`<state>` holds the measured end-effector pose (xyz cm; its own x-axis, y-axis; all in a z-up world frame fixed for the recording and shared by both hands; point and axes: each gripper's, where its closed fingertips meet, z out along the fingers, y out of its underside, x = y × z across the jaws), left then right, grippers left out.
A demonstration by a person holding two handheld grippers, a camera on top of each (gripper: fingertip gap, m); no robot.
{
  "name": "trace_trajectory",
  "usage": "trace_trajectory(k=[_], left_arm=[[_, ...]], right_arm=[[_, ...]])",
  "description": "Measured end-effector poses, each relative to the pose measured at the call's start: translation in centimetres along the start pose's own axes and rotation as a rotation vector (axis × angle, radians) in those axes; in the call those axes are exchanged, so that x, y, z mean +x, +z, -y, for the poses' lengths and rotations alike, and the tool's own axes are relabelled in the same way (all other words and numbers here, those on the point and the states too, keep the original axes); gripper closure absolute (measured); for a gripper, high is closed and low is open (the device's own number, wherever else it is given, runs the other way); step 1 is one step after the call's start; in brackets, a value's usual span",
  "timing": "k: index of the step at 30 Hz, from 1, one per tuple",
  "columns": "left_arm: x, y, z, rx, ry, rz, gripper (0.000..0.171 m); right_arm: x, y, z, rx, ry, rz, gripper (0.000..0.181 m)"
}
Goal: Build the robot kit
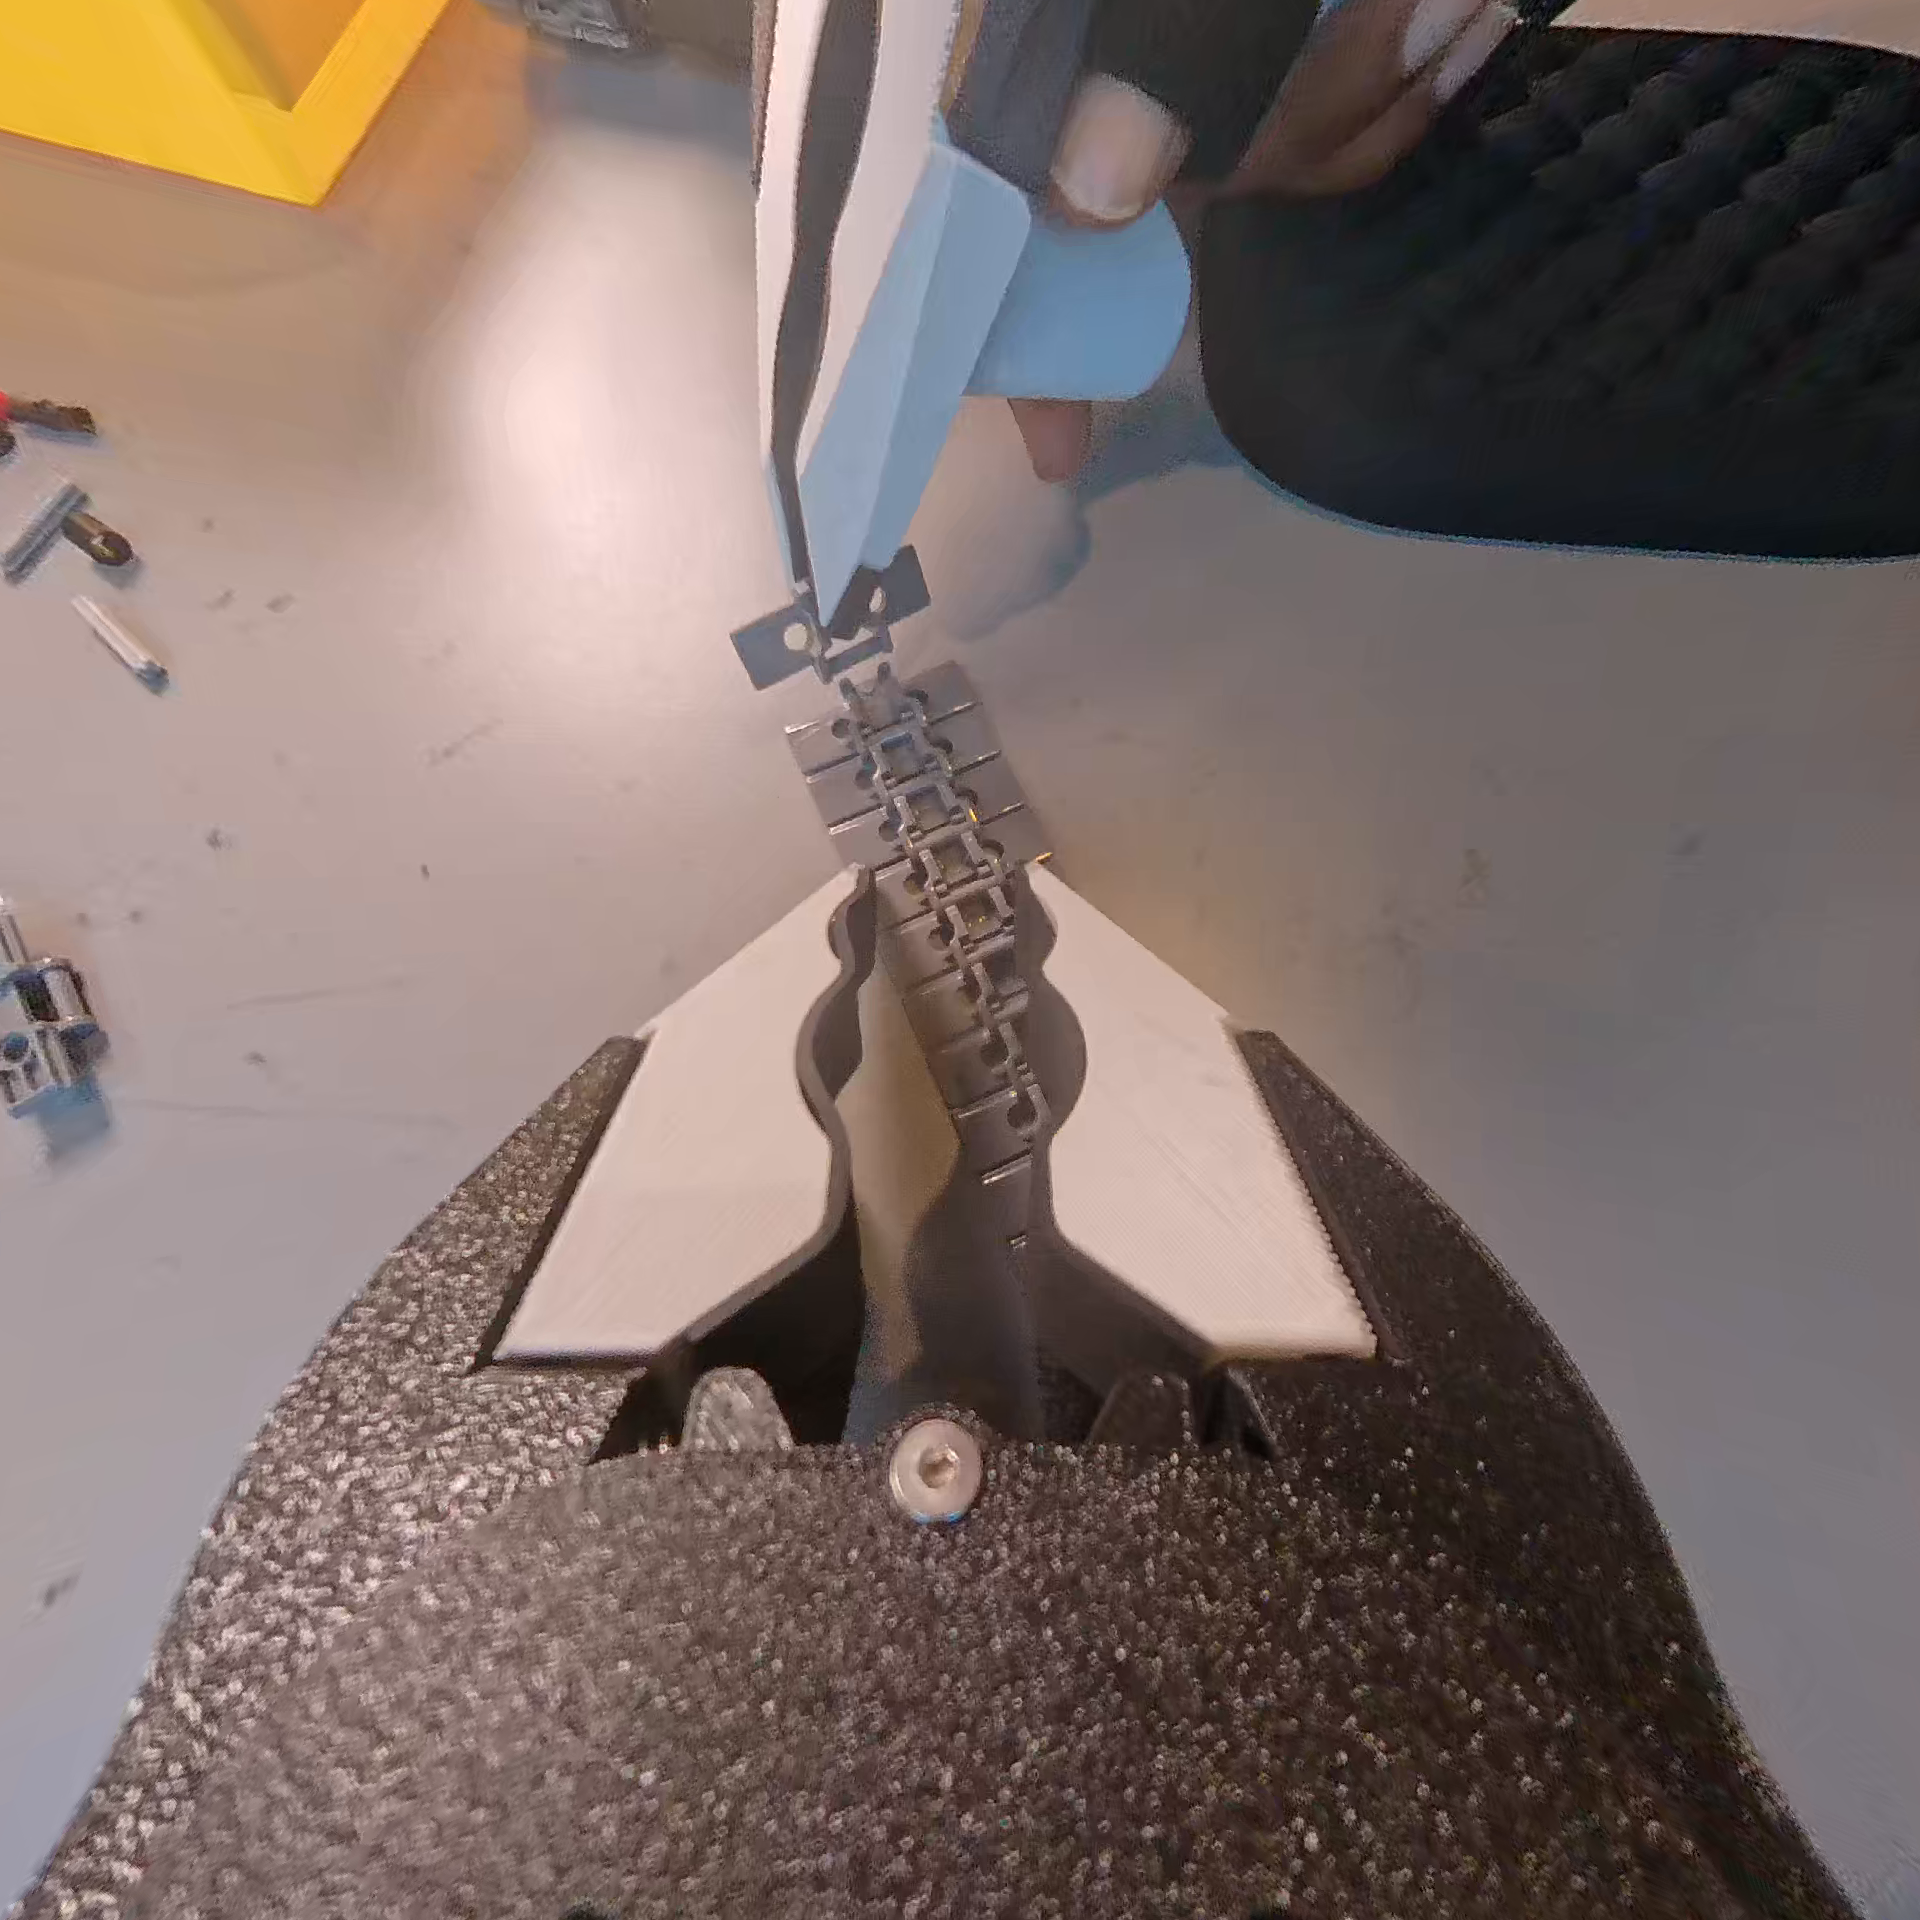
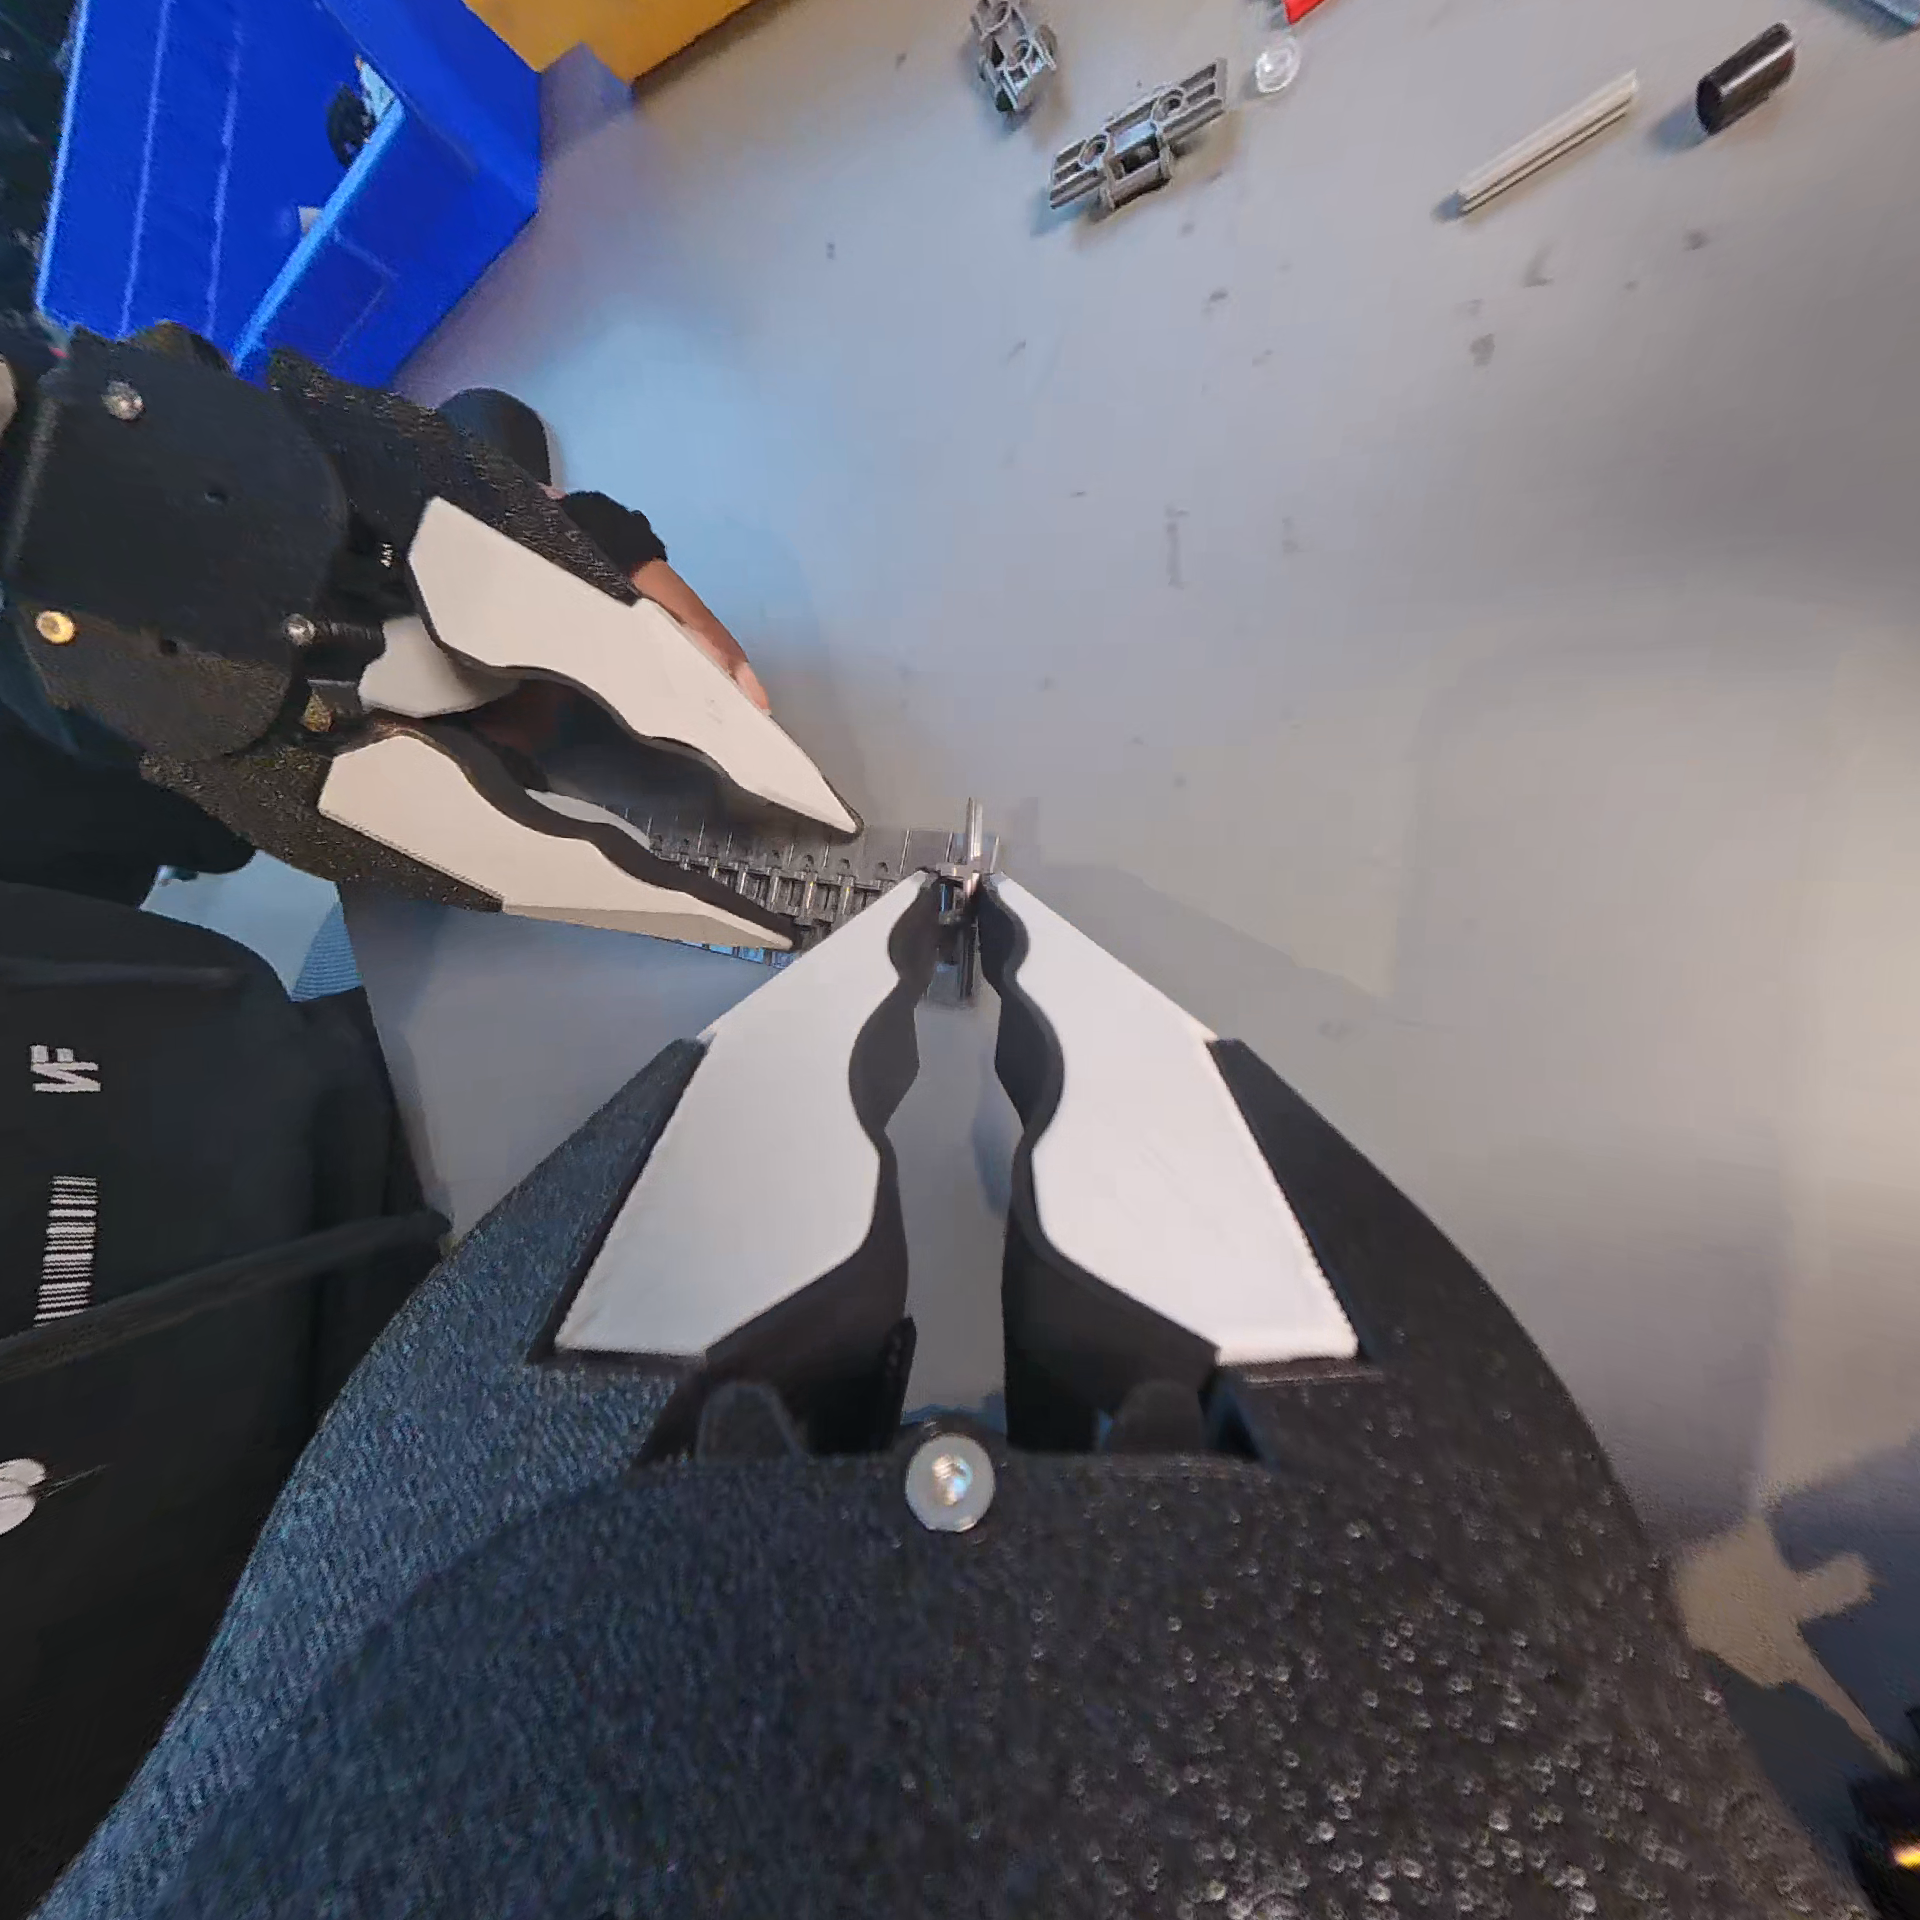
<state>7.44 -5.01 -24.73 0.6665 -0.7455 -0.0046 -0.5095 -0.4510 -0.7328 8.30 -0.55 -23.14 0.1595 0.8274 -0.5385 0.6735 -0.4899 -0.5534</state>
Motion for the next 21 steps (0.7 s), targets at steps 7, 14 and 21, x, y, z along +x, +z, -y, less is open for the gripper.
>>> trace_trajectory(k=[7,14,21], left_arm=[[0.03,0.02,0.01,-0.006,-0.007,0.038,0.149],[0.14,0.03,0.03,-0.002,-0.007,0.045,0.151],[0.15,0.03,0.03,0.0,-0.005,0.047,0.151]], right_arm=[[0.46,0.33,-0.53,0.003,0.023,-0.054,0.174],[0.67,0.39,-0.71,-0.044,-0.072,-0.16,0.174],[0.88,0.41,-0.91,-0.137,-0.151,-0.226,0.174]])
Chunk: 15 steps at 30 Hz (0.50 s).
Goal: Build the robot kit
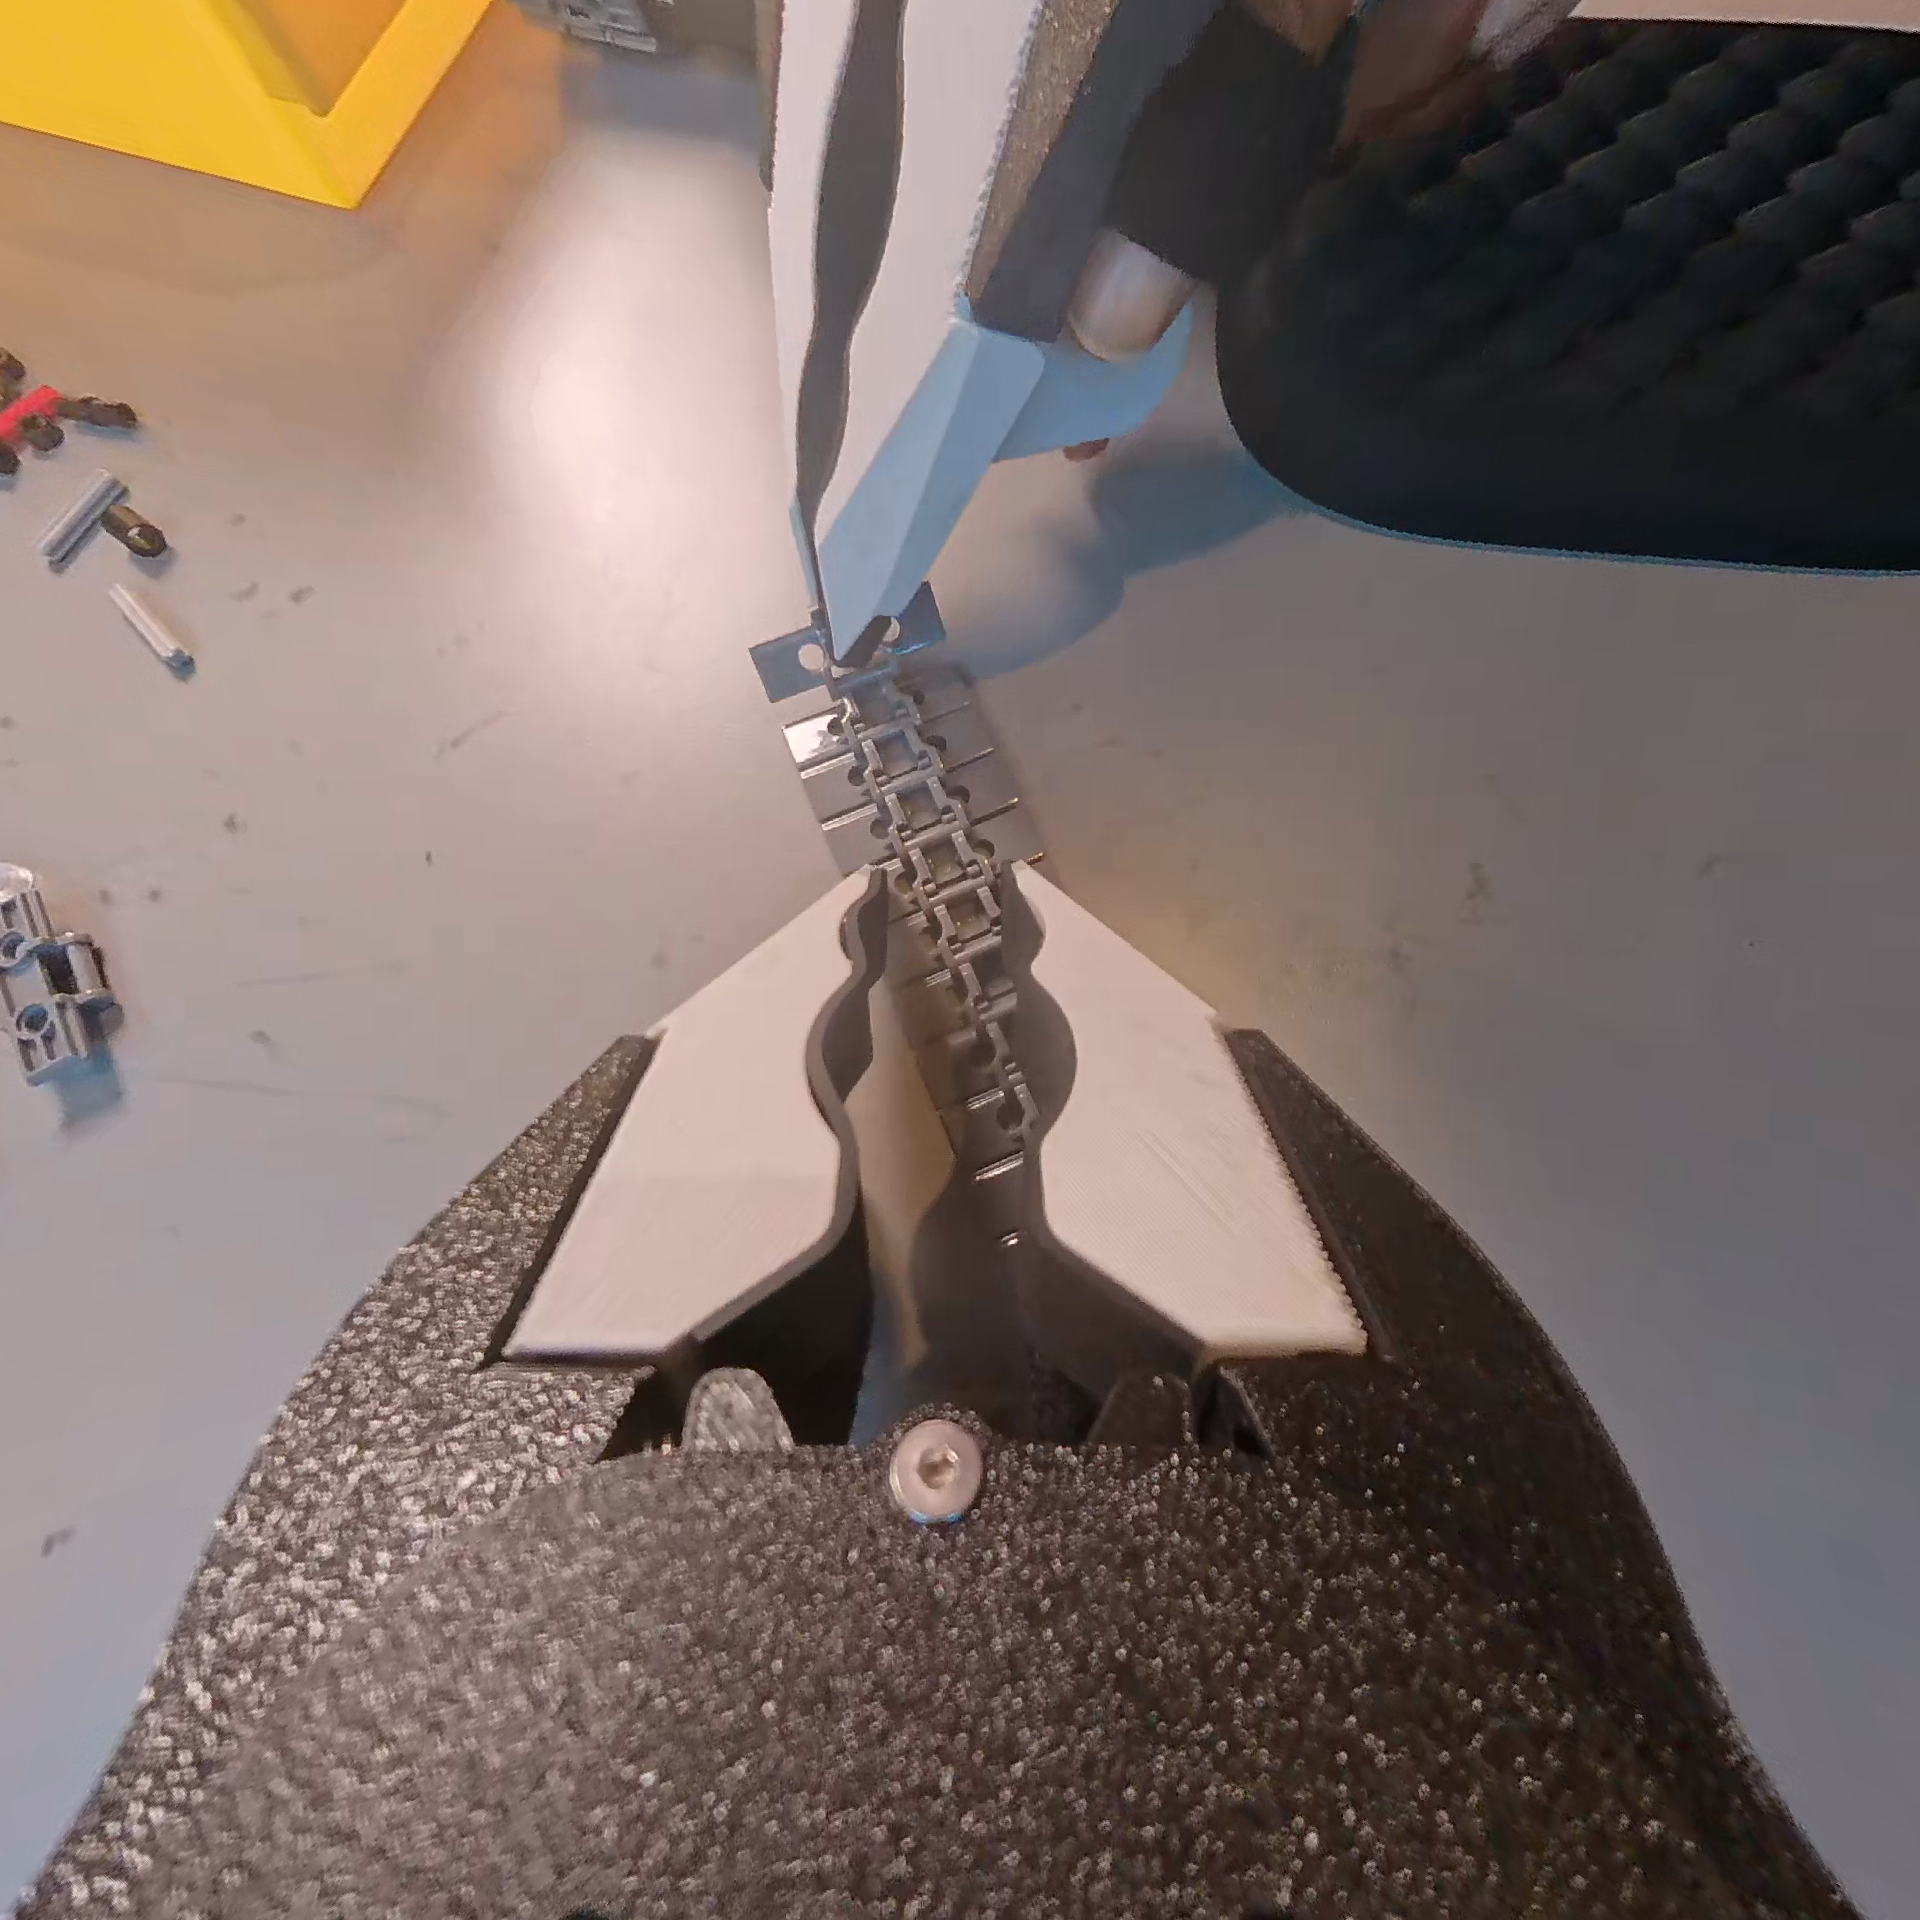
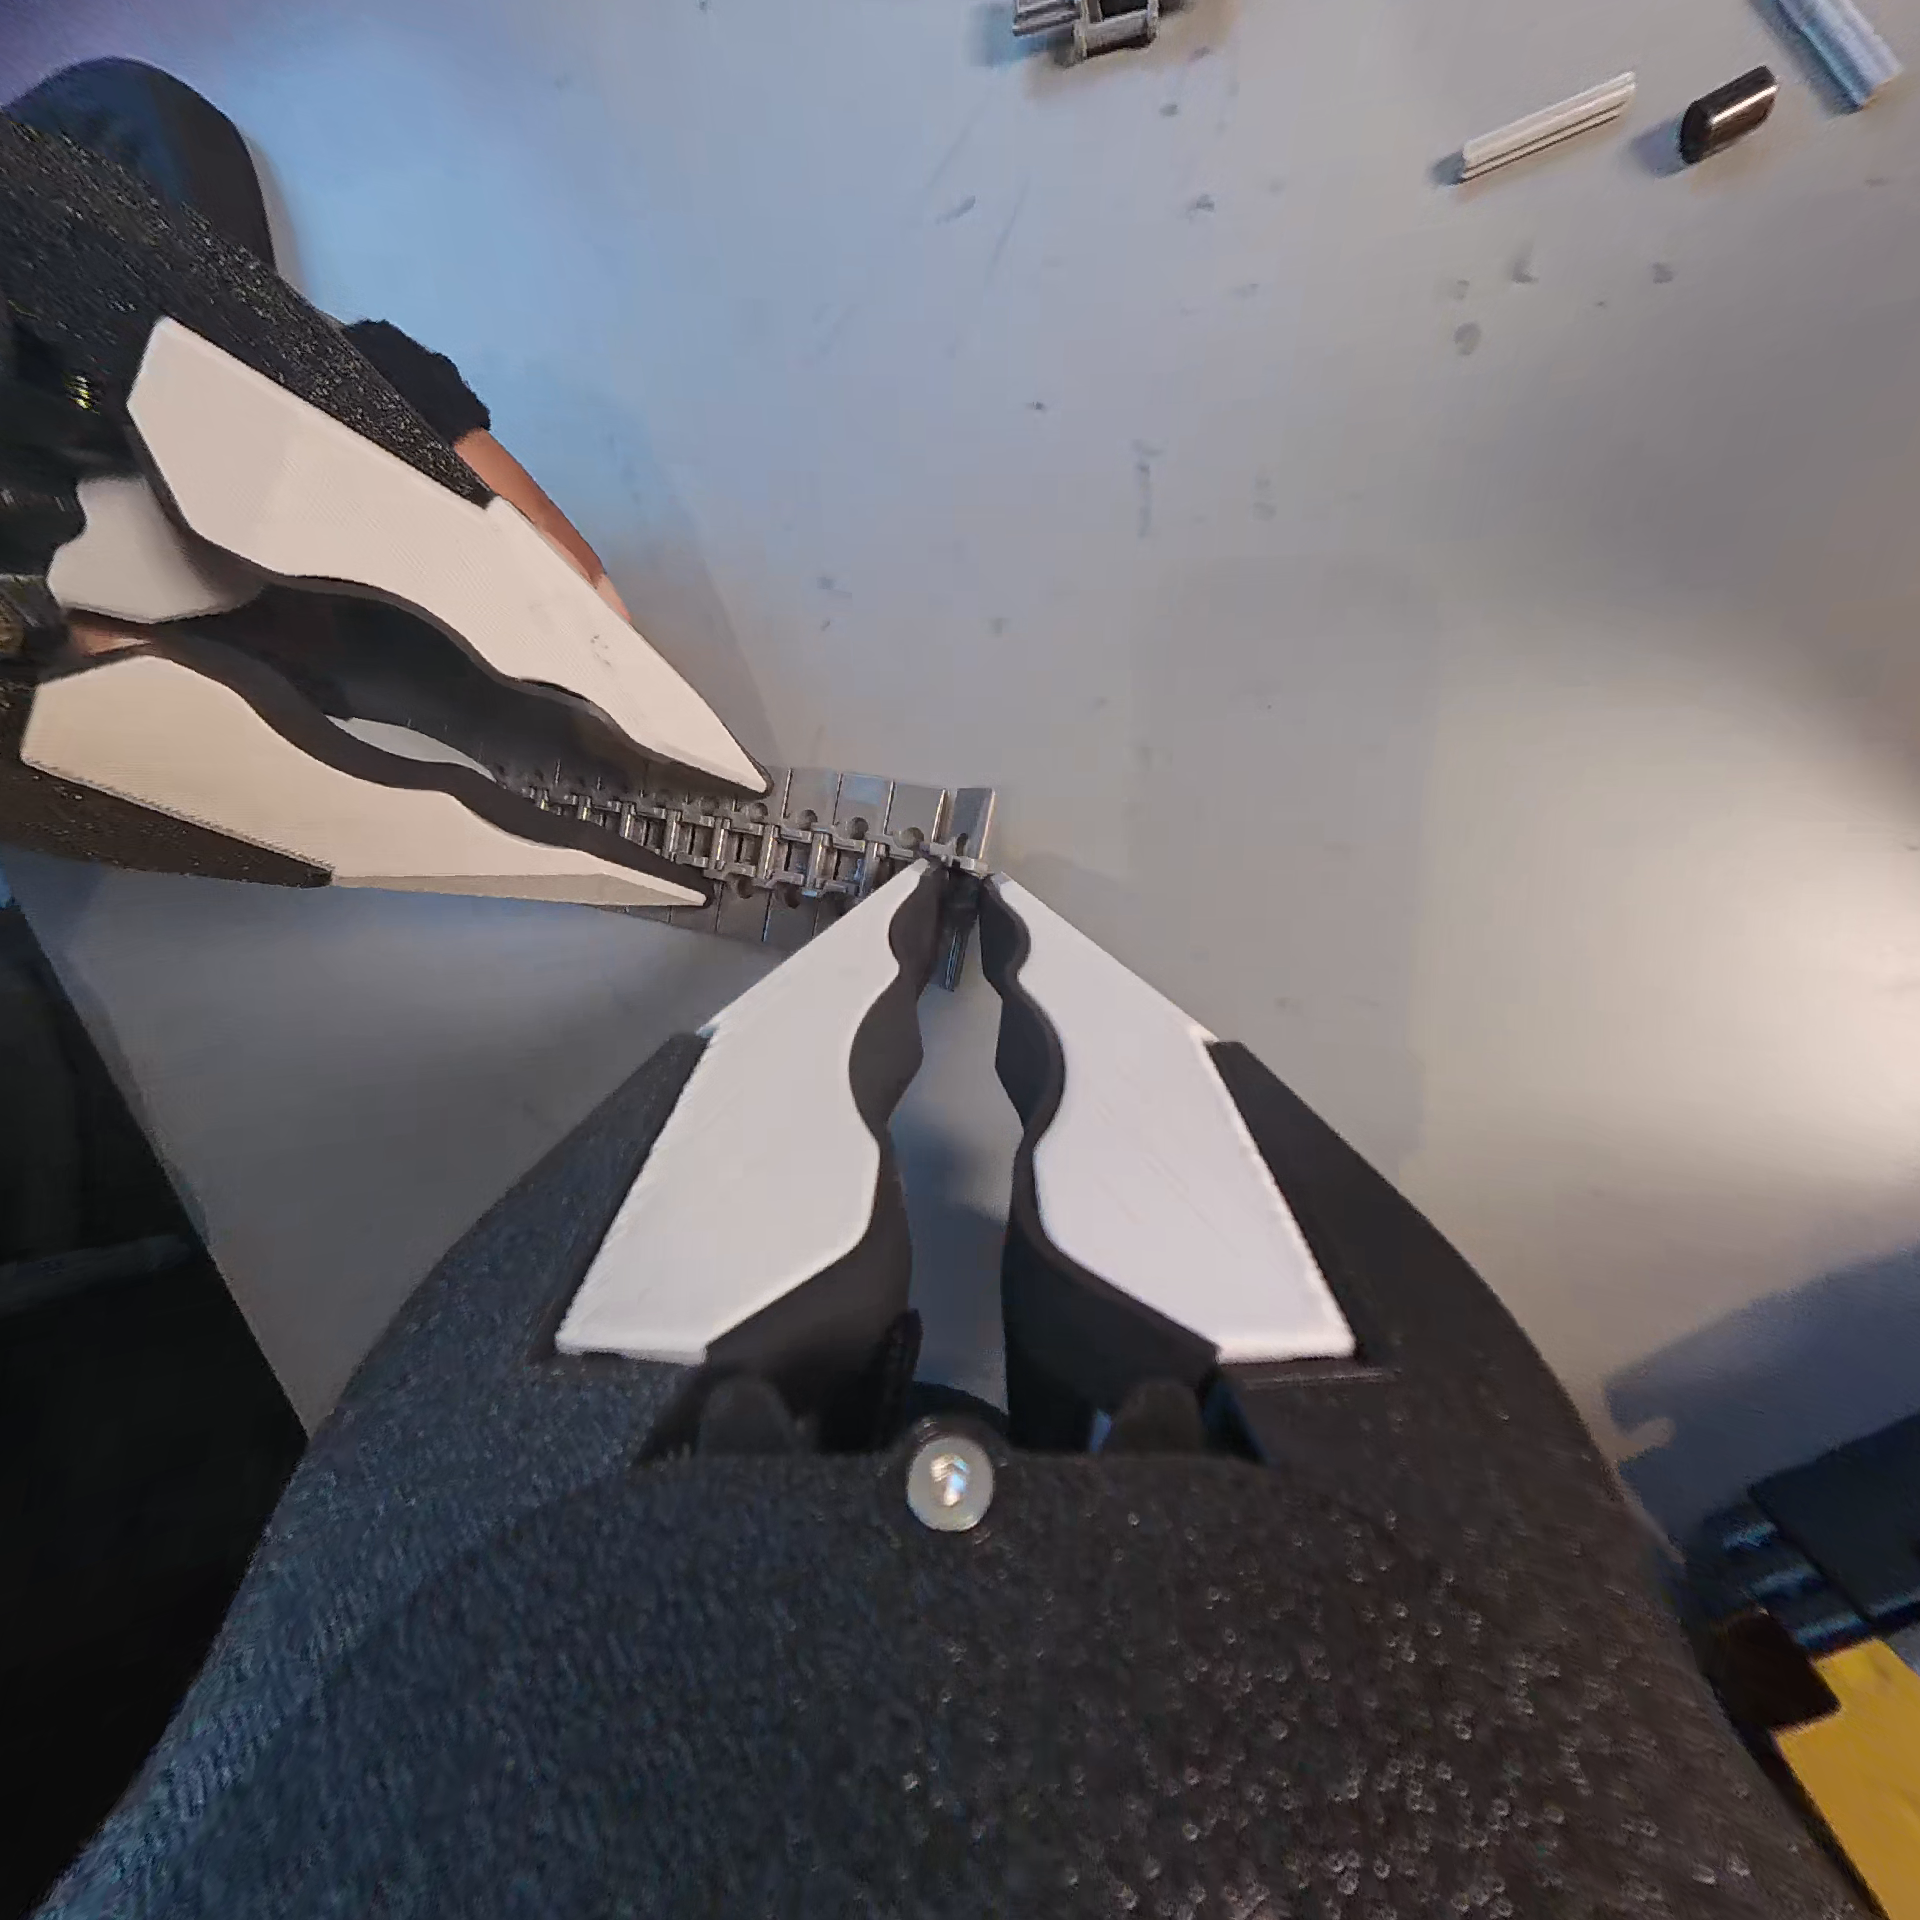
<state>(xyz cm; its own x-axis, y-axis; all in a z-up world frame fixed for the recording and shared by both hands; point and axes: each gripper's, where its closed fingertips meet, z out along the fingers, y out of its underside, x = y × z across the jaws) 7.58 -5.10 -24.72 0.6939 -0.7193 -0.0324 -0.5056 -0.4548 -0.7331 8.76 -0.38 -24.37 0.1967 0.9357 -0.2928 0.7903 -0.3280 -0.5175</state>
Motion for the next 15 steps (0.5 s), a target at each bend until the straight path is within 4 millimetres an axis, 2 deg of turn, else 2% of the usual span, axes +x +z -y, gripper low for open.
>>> trace_trajectory(k=[15], left_arm=[[0.04,-0.05,-0.08,0.0,0.006,0.001,0.153]], right_arm=[[0.13,0.26,-0.02,-0.117,-0.051,-0.043,0.173]])
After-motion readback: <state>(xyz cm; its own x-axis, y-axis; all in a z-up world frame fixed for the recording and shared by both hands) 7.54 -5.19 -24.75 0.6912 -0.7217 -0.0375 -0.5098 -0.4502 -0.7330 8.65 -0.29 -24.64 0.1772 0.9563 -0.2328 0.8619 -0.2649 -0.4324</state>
